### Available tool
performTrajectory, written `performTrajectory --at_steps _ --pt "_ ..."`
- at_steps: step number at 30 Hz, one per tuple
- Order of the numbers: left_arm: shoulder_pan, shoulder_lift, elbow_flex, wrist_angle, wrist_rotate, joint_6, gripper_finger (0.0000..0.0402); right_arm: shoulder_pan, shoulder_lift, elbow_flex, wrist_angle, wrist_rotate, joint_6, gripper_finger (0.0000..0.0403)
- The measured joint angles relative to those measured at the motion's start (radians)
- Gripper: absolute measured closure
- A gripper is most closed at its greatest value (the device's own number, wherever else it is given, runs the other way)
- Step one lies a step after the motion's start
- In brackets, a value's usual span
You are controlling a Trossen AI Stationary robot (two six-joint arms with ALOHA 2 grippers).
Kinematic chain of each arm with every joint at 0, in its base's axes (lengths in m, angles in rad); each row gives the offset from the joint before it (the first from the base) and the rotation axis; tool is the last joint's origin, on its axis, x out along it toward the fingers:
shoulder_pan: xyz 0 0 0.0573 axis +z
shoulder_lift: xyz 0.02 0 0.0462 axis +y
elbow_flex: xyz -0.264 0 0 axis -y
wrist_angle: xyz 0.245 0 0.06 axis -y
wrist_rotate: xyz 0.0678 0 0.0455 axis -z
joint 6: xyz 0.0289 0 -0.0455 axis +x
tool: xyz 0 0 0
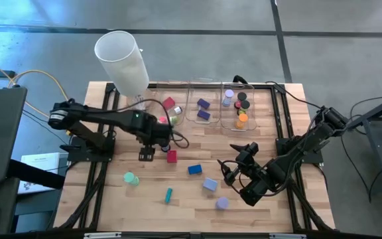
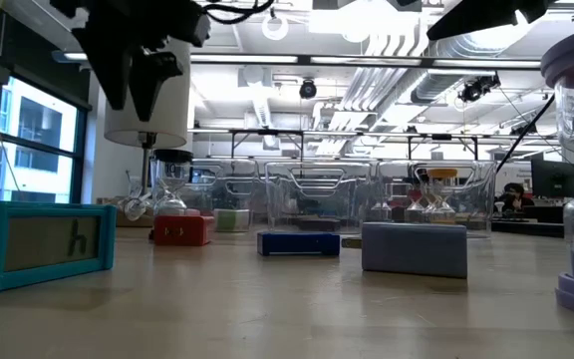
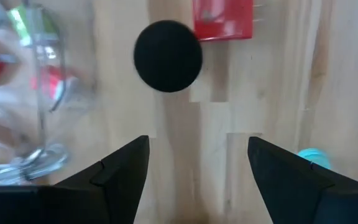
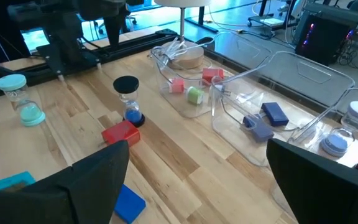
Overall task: Pick & Place Office items
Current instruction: Put the blue hourglass into the right transparent bin
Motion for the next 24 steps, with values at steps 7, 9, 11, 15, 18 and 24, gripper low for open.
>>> performTrajectory --at_steps 7,9,11,15,18,24 --pt "-0.077 -0.002 0.001 0.025 -0.041 0.080 0.0138 -0.010 0.000 0.000 0.003 0.008 0.000 0.0033" --pt "-0.093 0.004 0.001 0.042 -0.042 0.133 0.0138 -0.019 0.000 0.000 0.003 0.007 0.000 0.0033" --pt "-0.103 0.013 0.001 0.071 -0.054 0.185 0.0138 -0.027 0.000 0.000 0.003 0.005 0.000 0.0033" --pt "-0.104 0.027 0.001 0.110 -0.103 0.265 0.0138 -0.043 0.000 0.000 0.007 -0.013 0.000 0.0033" --pt "-0.092 0.047 0.000 0.113 -0.106 0.291 0.0138 -0.047 0.000 0.000 0.017 -0.026 0.000 0.0033" --pt "-0.061 0.096 -0.004 0.131 -0.112 0.333 0.0138 -0.046 0.000 0.000 0.024 -0.046 0.000 0.0033"
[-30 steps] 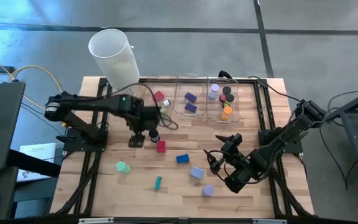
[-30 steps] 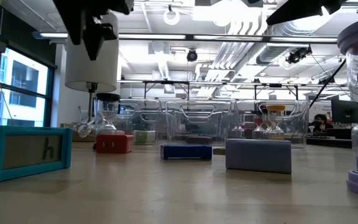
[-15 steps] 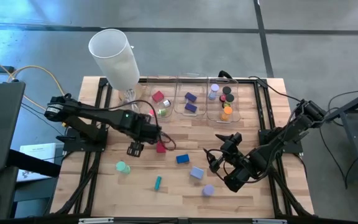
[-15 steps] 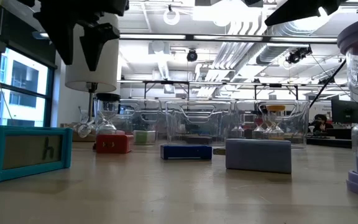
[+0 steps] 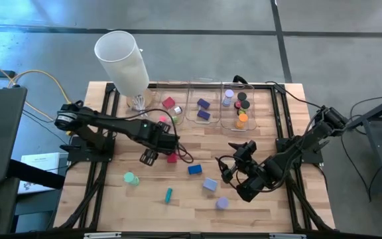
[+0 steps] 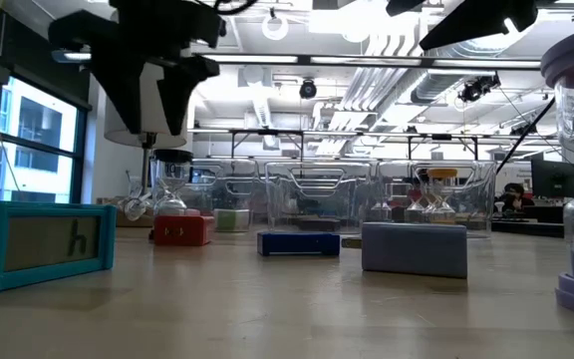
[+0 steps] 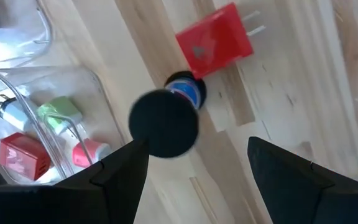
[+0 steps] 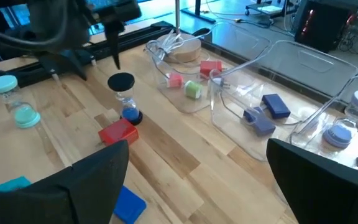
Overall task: Pick & Place Office items
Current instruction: Put the blue hourglass into the right transparent bin
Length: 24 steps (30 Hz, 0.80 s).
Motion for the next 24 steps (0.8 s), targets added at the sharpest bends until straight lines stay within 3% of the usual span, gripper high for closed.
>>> performTrajectory --at_steps 19,24 --pt "0.098 0.019 -0.010 0.052 0.028 0.093 0.0138 0.000 0.000 0.000 0.001 0.004 0.000 0.0033" --pt "0.105 0.019 -0.038 0.069 0.075 0.102 0.0138 0.000 0.000 0.000 0.001 0.004 -0.010 0.0033"
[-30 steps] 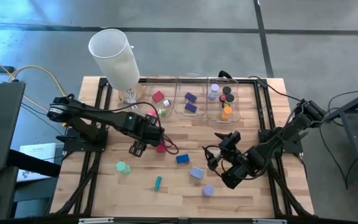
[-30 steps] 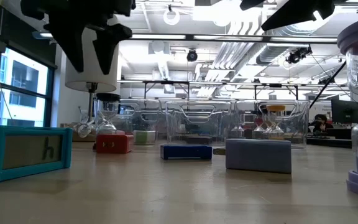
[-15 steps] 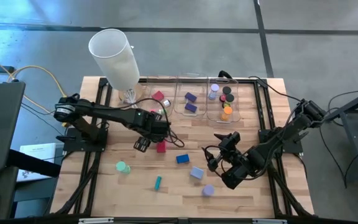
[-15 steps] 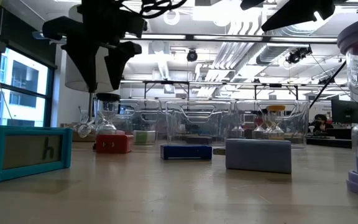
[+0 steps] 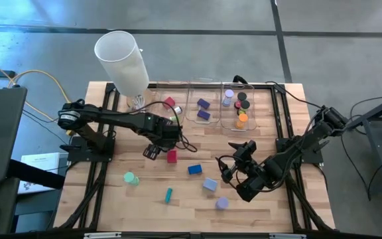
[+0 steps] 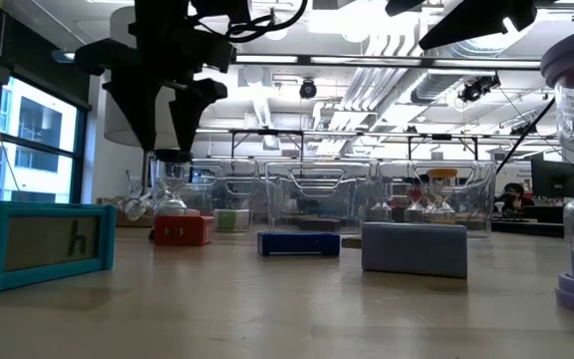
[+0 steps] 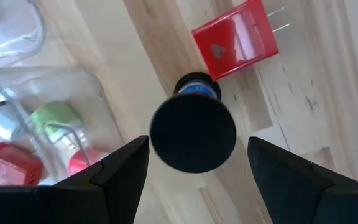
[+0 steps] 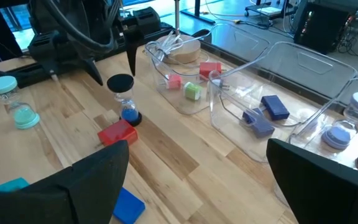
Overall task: Pick & Place Office items
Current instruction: Put the blue hourglass into the right transparent bin
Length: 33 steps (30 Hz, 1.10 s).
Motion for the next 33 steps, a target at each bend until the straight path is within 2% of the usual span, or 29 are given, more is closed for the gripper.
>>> performTrajectory --at_steps 23,33 --pt "0.000 0.000 -0.077 0.115 0.005 0.011 0.0139 -0.018 0.000 0.000 0.001 -0.002 -0.009 0.0033" --pt "0.000 0.000 -0.079 0.122 0.004 0.002 0.0198 -0.019 0.000 0.000 0.001 -0.004 -0.008 0.0033"
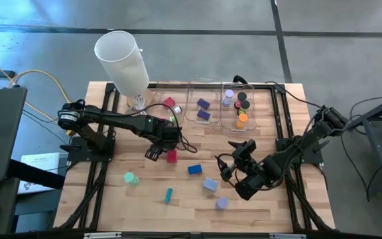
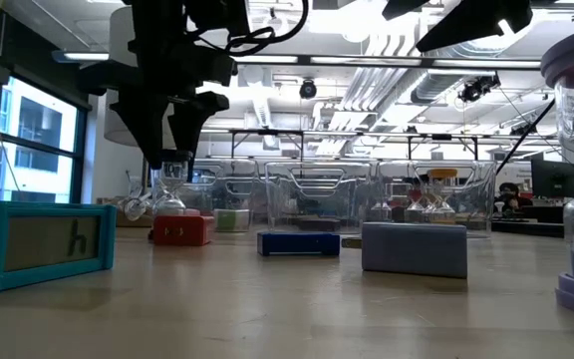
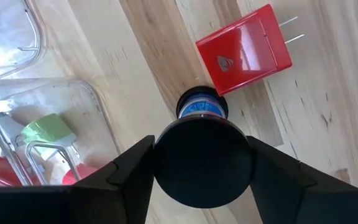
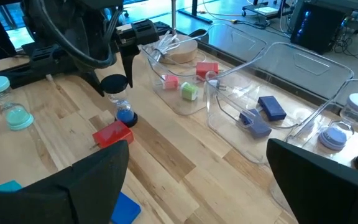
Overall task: Pick & Place Office items
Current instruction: Put the blue hourglass into the right transparent bin
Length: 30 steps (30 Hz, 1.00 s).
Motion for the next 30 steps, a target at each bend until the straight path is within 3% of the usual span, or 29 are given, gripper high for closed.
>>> performTrajectory --at_steps 6,12,16,20,24,30 --pt "-0.001 -0.002 0.000 0.000 -0.031 -0.023 0.0198 0.000 0.000 0.000 0.000 -0.032 0.000 0.0033" --pt "-0.050 -0.057 0.038 -0.061 -0.192 -0.092 0.0198 0.000 0.000 0.000 0.000 -0.100 -0.017 0.0033" --pt "-0.097 -0.123 0.093 -0.091 -0.194 -0.114 0.0198 -0.001 0.000 0.000 0.012 -0.117 -0.051 0.0033" --pt "-0.144 -0.220 0.137 -0.025 -0.186 -0.117 0.0198 0.000 0.000 0.000 0.046 -0.066 -0.121 0.0033" --pt "-0.159 -0.322 0.140 0.179 -0.169 -0.151 0.0198 0.000 0.000 0.000 0.153 0.000 -0.275 0.0033" --pt "-0.132 -0.395 0.140 0.354 -0.060 -0.238 0.0198 0.000 0.000 0.000 0.495 -0.027 -0.708 0.0033"
